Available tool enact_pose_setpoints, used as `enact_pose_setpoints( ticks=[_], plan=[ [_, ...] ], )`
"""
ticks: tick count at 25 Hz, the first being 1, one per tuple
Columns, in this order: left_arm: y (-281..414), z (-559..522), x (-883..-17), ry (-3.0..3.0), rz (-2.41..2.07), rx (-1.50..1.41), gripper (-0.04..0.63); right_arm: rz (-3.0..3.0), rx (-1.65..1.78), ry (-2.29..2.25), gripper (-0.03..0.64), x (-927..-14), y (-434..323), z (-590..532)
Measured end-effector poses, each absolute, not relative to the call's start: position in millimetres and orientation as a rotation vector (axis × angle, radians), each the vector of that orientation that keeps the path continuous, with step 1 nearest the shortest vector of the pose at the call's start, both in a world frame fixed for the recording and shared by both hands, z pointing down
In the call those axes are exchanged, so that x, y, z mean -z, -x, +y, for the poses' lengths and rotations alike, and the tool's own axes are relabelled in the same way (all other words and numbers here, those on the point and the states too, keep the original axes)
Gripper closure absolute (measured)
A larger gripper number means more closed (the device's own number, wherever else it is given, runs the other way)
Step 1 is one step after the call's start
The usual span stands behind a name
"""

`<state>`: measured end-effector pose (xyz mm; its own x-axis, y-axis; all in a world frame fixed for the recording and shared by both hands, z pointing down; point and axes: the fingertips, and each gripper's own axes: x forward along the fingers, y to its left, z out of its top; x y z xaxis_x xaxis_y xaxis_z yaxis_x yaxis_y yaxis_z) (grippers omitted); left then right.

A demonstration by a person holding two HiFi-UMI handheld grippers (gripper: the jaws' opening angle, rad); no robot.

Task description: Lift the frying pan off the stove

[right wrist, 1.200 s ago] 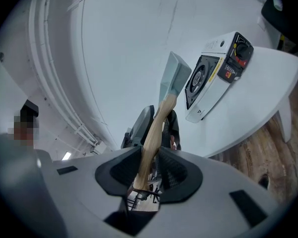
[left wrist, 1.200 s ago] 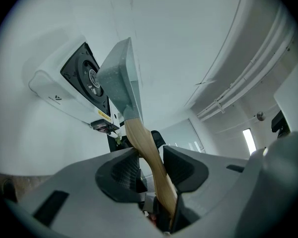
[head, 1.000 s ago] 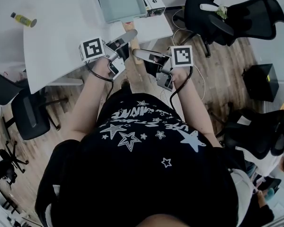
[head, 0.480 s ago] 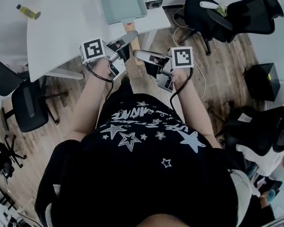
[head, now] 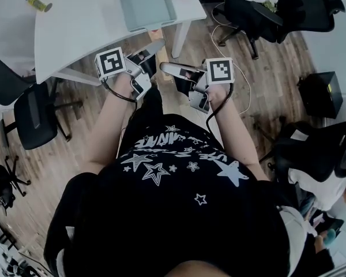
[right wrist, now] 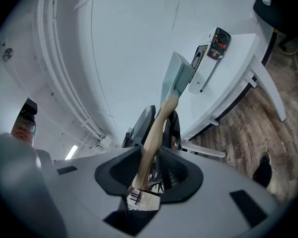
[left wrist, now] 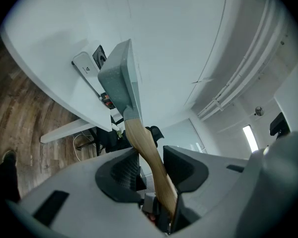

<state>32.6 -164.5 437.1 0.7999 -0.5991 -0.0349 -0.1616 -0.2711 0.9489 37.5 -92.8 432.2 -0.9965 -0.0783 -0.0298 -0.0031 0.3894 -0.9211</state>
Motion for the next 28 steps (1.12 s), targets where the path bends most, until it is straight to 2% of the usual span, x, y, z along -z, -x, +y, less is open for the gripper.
enact_pose_setpoints(
  ticks=[7, 28],
  plan=[
    [-46, -120, -435, -1.818, -0.571, 0.505, 0.439, 2.552, 1.713, 0.043, 0.499, -436, -48, -48],
    [-42, -108, -444, -1.794, -0.532, 0.479, 0.437, 2.535, 1.725, 0.076, 0.494, -440, -40, -34]
  ],
)
